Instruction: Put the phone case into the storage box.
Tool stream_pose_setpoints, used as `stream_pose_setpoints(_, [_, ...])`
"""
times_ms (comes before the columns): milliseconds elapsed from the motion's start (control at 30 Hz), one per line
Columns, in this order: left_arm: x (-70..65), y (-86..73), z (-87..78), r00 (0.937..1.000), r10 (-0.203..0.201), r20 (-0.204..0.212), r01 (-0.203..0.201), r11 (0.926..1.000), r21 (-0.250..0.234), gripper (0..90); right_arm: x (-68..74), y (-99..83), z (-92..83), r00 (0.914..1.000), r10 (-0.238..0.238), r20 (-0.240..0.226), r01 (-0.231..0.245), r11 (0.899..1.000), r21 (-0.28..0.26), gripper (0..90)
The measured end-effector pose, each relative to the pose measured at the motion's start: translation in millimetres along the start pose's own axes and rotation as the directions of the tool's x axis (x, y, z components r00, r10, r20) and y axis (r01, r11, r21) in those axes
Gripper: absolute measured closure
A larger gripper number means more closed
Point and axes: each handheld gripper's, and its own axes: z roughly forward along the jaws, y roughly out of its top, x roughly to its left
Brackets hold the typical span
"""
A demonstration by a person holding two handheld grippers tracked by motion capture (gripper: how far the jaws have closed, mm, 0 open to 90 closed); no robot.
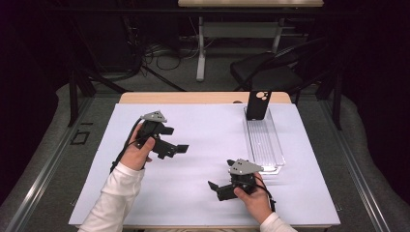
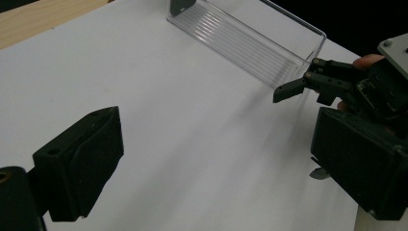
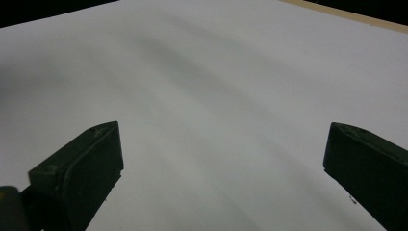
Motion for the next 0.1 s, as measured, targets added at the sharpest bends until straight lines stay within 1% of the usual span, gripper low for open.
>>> stream_pose_setpoints(100, [0.4,0.1,-0.9,1.0000,0.001,-0.001,-0.001,1.0000,-0.002,4.6,0.3,-0.2,0.5,1.0000,-0.002,0.001,0.002,1.000,0.001,0.0])
